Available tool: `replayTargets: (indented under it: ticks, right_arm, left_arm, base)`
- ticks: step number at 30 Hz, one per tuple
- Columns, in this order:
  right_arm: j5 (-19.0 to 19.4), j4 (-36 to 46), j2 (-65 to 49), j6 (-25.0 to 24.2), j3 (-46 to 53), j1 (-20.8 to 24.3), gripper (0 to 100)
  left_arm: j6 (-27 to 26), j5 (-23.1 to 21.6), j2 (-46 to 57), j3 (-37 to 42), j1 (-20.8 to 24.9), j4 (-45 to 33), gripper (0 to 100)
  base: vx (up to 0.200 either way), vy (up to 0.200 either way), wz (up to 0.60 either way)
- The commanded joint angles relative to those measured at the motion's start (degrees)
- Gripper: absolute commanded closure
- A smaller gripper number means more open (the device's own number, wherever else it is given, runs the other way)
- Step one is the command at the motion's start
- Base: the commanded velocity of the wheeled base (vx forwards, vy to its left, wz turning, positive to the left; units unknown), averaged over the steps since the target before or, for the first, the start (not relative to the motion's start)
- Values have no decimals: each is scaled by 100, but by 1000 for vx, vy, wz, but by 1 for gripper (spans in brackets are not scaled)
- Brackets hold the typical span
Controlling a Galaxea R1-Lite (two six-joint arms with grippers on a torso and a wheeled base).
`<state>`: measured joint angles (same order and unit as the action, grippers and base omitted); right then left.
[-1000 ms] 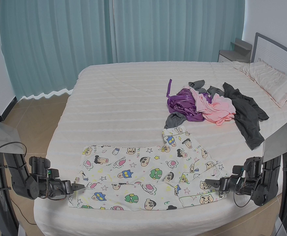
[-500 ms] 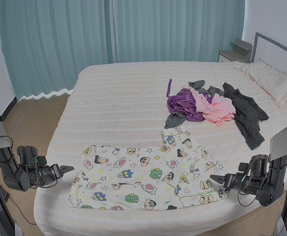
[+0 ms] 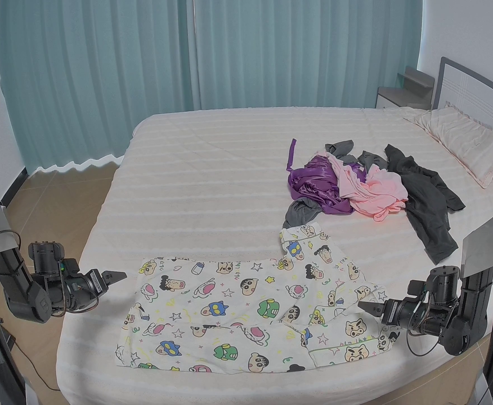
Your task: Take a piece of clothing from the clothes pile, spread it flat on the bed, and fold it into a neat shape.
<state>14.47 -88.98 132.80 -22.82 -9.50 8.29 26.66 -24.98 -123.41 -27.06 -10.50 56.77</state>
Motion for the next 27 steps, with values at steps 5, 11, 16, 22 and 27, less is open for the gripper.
replayTargets:
  ticks: [5, 11, 16, 22, 27]
  right_arm:
    - [3, -93, 0, -3, -8, 6, 0]
    - [3, -93, 0, -3, -8, 41, 0]
    - [3, -93, 0, -3, 0, 50, 0]
    - [3, -93, 9, 6, -8, 59, 0]
    - [3, -93, 26, 6, -8, 76, 0]
  left_arm:
    - [41, -7, -61, -10, 39, 9, 0]
    - [278, 63, -70, -80, 197, 18, 0]
    - [278, 72, -96, -71, 276, 36, 0]
    - [261, 107, -149, -97, 276, 53, 0]
    - [278, 309, -237, -80, 285, 308, 0]
  base:
    - [0, 0, 0]
    - [0, 0, 0]
    - [0, -200, 0]
    - [0, -167, 0]
    - [0, 0, 0]
